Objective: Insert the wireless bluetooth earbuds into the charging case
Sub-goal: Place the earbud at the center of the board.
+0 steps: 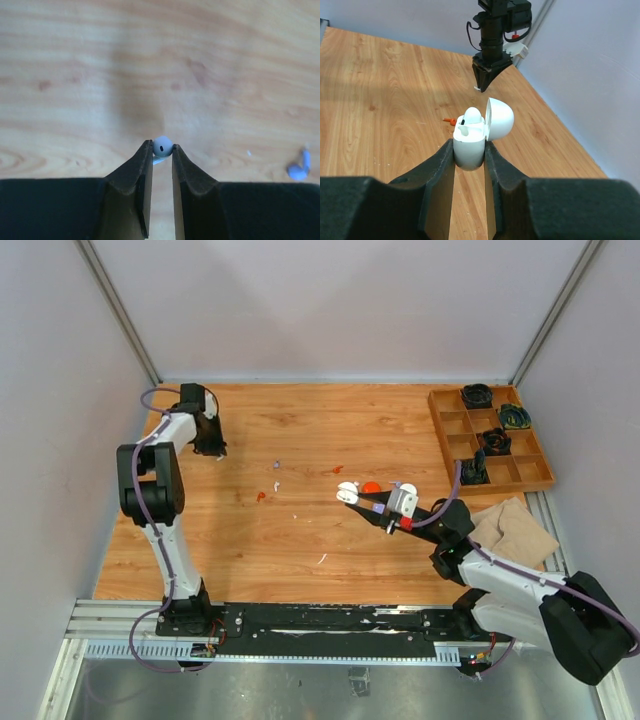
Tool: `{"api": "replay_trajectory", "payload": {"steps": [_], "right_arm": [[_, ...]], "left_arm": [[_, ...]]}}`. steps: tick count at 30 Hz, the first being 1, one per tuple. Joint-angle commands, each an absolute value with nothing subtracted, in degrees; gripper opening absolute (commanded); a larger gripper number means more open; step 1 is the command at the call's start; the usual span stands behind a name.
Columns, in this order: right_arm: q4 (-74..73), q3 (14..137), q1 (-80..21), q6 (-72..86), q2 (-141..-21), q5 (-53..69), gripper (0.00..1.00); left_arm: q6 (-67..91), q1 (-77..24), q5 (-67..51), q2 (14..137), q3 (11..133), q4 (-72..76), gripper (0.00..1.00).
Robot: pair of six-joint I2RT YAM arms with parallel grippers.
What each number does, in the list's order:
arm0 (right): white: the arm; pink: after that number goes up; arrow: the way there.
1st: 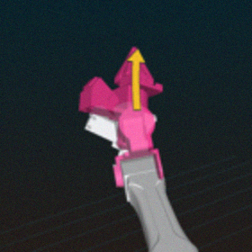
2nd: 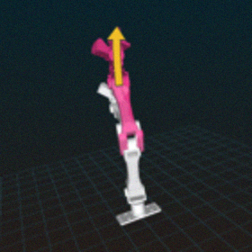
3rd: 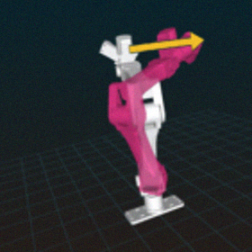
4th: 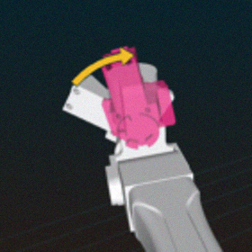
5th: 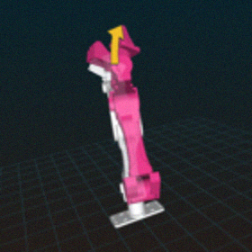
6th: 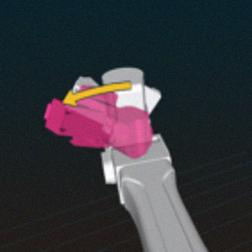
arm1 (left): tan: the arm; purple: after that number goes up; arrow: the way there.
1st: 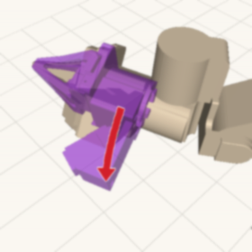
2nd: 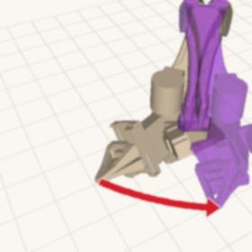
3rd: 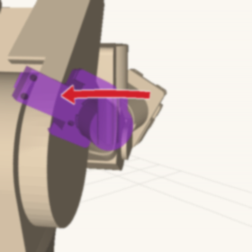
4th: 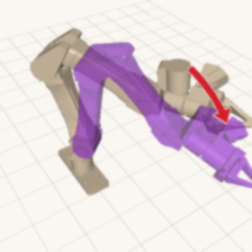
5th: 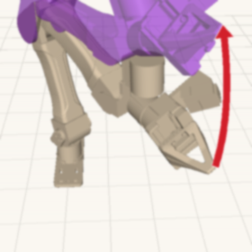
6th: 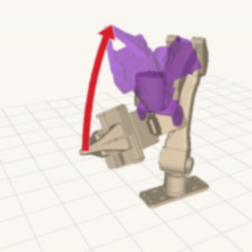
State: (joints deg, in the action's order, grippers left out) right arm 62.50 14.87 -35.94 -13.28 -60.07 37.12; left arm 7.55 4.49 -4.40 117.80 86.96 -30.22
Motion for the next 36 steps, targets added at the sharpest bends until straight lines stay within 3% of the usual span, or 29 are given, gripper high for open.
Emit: {"api": "replay_trajectory", "payload": {"steps": [1,18,27,36], "right_arm": [[62.1,17.3,-38.4,-12.8,-58.1,38.7,0.01],[48.5,17.8,-40.5,-16.1,-49.6,37.3,0.01],[48.5,18.0,-41.7,-16.2,-51.1,38.2,0.01],[48.0,18.1,-41.8,-16.6,-51.8,38.1,0.01]], "left_arm": [[11.1,2.8,-9.7,108.3,81.3,-29.3,0.15],[24.3,-18.7,-11.0,85.1,54.7,-23.5,0.13],[33.4,-30.2,-3.1,80.6,44.5,-18.6,0.16],[35.9,-32.6,1.0,79.9,40.2,-16.1,0.17]]}}
